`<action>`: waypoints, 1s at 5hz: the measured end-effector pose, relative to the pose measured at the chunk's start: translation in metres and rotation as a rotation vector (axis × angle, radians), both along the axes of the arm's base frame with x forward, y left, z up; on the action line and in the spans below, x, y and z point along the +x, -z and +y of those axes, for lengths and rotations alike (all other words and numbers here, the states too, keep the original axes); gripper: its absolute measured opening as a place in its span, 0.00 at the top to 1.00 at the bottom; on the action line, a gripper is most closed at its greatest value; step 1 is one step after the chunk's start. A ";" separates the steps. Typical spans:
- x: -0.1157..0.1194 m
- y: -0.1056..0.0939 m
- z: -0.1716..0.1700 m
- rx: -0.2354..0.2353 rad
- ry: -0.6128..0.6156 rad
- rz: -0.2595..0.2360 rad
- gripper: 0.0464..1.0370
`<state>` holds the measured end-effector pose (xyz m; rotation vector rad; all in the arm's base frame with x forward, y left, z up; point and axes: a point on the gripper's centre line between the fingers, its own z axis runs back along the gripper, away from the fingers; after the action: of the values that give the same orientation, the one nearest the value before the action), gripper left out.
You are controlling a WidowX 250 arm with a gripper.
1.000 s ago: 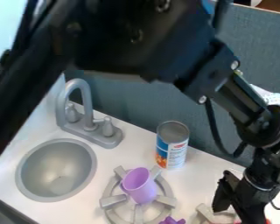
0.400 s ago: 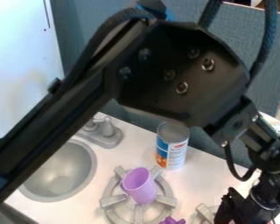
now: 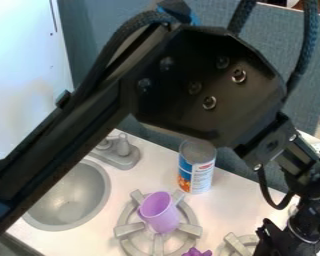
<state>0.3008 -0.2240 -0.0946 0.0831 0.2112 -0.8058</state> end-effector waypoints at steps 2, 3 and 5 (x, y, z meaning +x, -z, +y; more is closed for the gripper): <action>-0.013 -0.050 0.035 -0.079 -0.202 -0.061 0.48; 0.009 -0.084 0.078 -0.138 -0.467 -0.112 0.48; 0.044 -0.074 0.112 -0.064 -0.694 -0.112 0.48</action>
<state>0.3453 -0.1122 -0.0202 -0.0084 0.0950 -0.1151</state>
